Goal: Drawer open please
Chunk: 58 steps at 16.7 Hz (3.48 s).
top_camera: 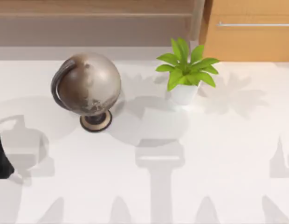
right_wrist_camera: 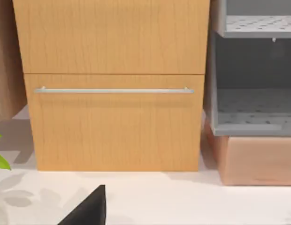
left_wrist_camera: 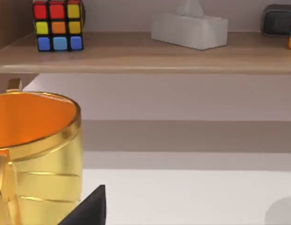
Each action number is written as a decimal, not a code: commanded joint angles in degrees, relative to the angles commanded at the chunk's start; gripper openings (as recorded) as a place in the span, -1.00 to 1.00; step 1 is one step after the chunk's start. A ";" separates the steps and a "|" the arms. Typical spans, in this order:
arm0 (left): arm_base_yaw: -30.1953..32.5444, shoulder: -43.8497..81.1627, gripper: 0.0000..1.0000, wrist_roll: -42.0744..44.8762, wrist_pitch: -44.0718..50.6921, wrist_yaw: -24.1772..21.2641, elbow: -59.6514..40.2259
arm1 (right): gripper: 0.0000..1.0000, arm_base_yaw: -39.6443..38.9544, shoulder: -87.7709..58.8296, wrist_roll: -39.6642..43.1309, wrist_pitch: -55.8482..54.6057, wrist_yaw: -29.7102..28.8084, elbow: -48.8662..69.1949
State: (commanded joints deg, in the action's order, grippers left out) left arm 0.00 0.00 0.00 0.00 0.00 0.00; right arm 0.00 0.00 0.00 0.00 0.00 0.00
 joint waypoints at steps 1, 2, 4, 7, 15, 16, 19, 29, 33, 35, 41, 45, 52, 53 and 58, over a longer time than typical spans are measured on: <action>0.00 0.00 1.00 0.00 0.00 0.00 0.00 | 1.00 0.00 0.00 0.00 0.00 0.00 0.00; 0.00 0.00 1.00 0.00 0.00 0.00 0.00 | 1.00 0.02 -0.07 0.00 -0.05 0.05 0.03; 0.00 0.00 1.00 0.00 0.00 0.00 0.00 | 1.00 0.55 -1.95 -0.08 -1.33 1.31 0.78; 0.00 0.00 1.00 0.00 0.00 0.00 0.00 | 1.00 3.31 -9.19 -0.21 -6.08 5.01 3.63; 0.00 0.00 1.00 0.00 0.00 0.00 0.00 | 1.00 18.82 -43.31 -0.48 -27.81 18.59 16.78; 0.00 0.00 1.00 0.00 0.00 0.00 0.00 | 1.00 20.86 -47.84 -0.53 -30.62 20.32 18.48; 0.00 0.00 1.00 0.00 0.00 0.00 0.00 | 1.00 26.15 -60.22 -0.71 -38.15 25.09 23.03; 0.00 0.00 1.00 0.00 0.00 0.00 0.00 | 1.00 31.71 -74.45 -1.04 -46.76 31.04 28.23; 0.00 0.00 1.00 0.00 0.00 0.00 0.00 | 1.00 30.19 -75.06 0.89 -48.51 29.20 29.86; 0.00 0.00 1.00 0.00 0.00 0.00 0.00 | 1.00 27.69 -77.11 5.07 -52.42 25.99 33.73; 0.00 0.00 1.00 0.00 0.00 0.00 0.00 | 1.00 15.13 -94.52 30.18 -62.76 14.81 43.03; 0.00 0.00 1.00 0.00 0.00 0.00 0.00 | 1.00 7.80 -104.85 56.43 -66.58 9.45 46.95; 0.00 0.00 1.00 0.00 0.00 0.00 0.00 | 1.00 -8.21 -123.37 85.18 -73.39 -7.62 53.76; 0.00 0.00 1.00 0.00 0.00 0.00 0.00 | 1.00 -8.98 -125.33 86.95 -73.57 -9.62 54.03; 0.00 0.00 1.00 0.00 0.00 0.00 0.00 | 1.00 -10.12 -127.80 89.26 -73.55 -12.16 54.11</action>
State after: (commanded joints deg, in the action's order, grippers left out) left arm 0.00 0.00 0.00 0.00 0.00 0.00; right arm -10.12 -127.80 89.26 -73.55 -12.16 54.11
